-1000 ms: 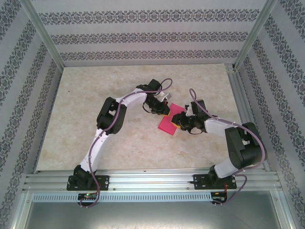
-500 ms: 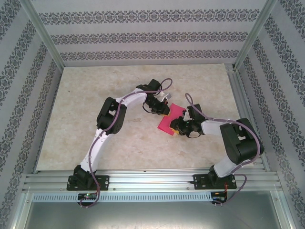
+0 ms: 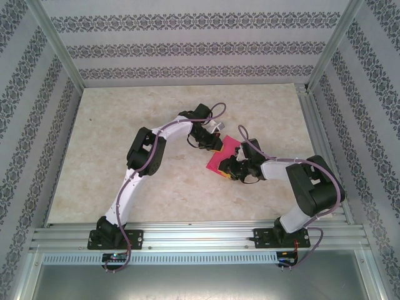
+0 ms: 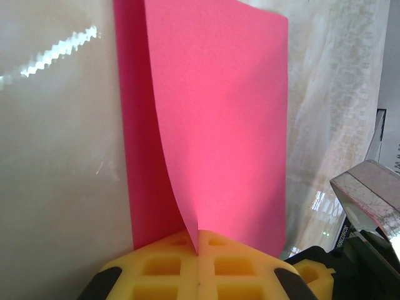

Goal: Fold a paper plane with a square sheet of paper (pick it up from the middle)

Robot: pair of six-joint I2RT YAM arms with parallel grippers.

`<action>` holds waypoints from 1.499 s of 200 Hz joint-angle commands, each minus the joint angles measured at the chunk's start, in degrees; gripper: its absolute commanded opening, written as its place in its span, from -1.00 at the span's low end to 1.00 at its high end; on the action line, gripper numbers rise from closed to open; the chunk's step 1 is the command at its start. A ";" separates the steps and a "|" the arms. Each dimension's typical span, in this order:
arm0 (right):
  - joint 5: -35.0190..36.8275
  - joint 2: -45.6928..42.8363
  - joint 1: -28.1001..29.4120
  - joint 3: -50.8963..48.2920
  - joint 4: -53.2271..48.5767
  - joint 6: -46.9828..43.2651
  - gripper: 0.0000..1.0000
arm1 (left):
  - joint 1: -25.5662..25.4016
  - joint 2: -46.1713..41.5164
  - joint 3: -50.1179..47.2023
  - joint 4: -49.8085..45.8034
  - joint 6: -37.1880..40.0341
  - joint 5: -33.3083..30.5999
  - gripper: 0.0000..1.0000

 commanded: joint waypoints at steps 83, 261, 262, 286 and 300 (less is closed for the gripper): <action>0.37 -3.53 1.08 -2.15 0.24 1.84 -0.39 | -0.38 3.17 -0.31 -3.16 0.40 -4.60 -0.86; 4.89 -1.97 -14.86 12.89 -18.32 -13.48 -0.19 | 0.06 -12.24 -18.86 15.56 -14.64 -6.79 -0.93; 4.83 -1.87 -14.86 13.01 -18.23 -13.50 -0.18 | 0.08 -12.40 -19.02 15.69 -14.77 -6.88 -0.93; 2.85 1.11 -14.52 15.95 -17.21 -14.54 -0.18 | 0.17 -15.69 -23.13 19.19 -18.99 -9.29 -0.93; 0.89 2.78 -13.96 17.52 -16.83 -15.52 -0.17 | 0.17 -18.24 -27.49 23.19 -22.57 -10.77 -0.93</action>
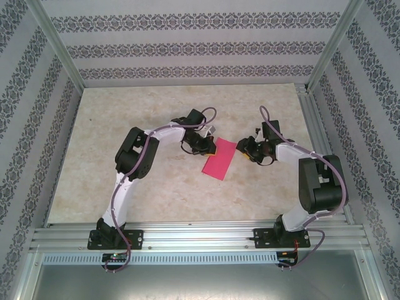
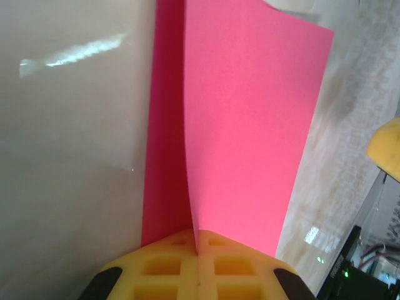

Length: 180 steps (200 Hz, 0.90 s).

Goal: Fold a paper plane with a square sheet of paper (pick it up from the middle)

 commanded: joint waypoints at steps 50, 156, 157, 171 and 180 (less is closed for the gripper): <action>-0.59 0.55 5.63 3.35 1.76 -8.81 -0.12 | 1.46 -14.78 -18.44 18.53 -18.45 -12.37 -0.95; 32.36 -15.06 35.96 -11.77 15.84 -37.64 -0.13 | 1.66 -17.48 -26.84 28.87 -27.86 -15.75 -0.87; 32.81 -15.23 36.05 -11.79 15.83 -37.49 -0.13 | 1.69 -17.39 -26.60 28.88 -27.86 -15.64 -0.87; 34.42 -17.67 35.11 -13.09 16.21 -34.21 -0.13 | 1.64 -16.24 -24.53 28.54 -27.44 -14.34 -0.84; 35.47 -19.07 34.23 -14.29 17.24 -30.76 -0.14 | 1.50 -15.82 -23.85 29.10 -27.35 -13.25 -0.82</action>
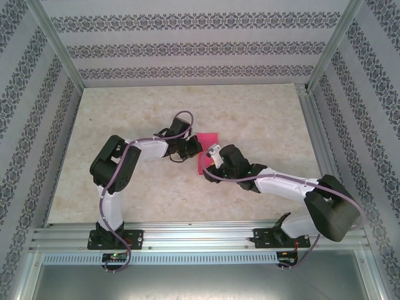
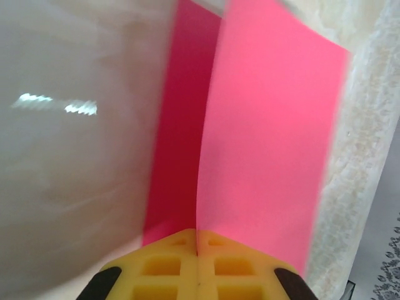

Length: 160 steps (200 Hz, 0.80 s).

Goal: Fold a paper plane with a square sheet of paper (pick it up from the middle)

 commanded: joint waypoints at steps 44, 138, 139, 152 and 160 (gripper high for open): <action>6.49 -4.71 0.29 -2.69 1.53 -1.85 -0.08 | 0.24 3.85 5.28 4.10 -0.99 4.92 -0.81; 11.34 8.81 2.29 7.55 -3.31 -4.19 0.19 | 0.12 5.21 6.30 2.59 -0.87 4.62 -0.83; 11.34 8.81 2.29 7.55 -3.31 -4.19 0.19 | 0.13 5.21 6.36 2.53 -0.84 4.60 -0.83; 10.55 9.14 2.47 7.38 -3.23 -3.89 0.22 | 0.12 5.34 6.67 2.34 -0.80 4.71 -0.83; 10.03 9.35 2.48 6.89 -2.46 -3.48 0.26 | 0.14 5.37 6.72 2.28 -0.81 4.69 -0.83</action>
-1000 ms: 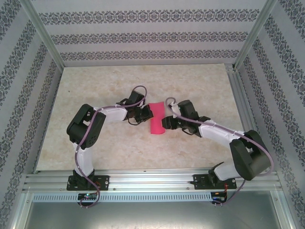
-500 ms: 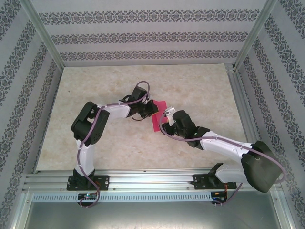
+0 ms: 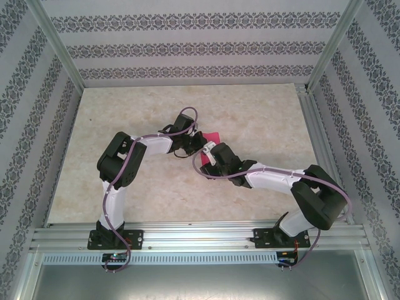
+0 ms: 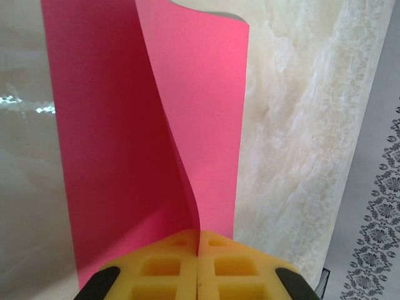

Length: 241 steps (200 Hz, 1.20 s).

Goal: Fold a paper plane with a square sheet of paper (pick it up from the middle)

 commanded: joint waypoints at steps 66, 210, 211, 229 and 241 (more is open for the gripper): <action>3.48 6.10 1.68 5.79 -5.80 4.03 0.35 | 0.15 1.06 1.85 -0.38 -0.03 0.76 -0.84; -5.15 4.28 -4.42 6.38 -6.28 8.19 -0.96 | 0.11 0.62 3.16 -2.87 1.57 -0.30 -0.69; -5.31 4.27 -4.45 6.36 -6.28 8.17 -0.96 | 0.09 0.62 3.21 -2.87 1.64 -0.25 -0.69; -6.93 3.93 -5.19 6.51 -6.55 8.08 -0.96 | 0.15 0.49 3.42 -3.31 1.88 -0.27 -0.43; -8.77 3.55 -5.67 6.19 -6.11 7.84 -0.96 | 0.23 0.16 3.60 -3.71 2.14 -0.41 -0.27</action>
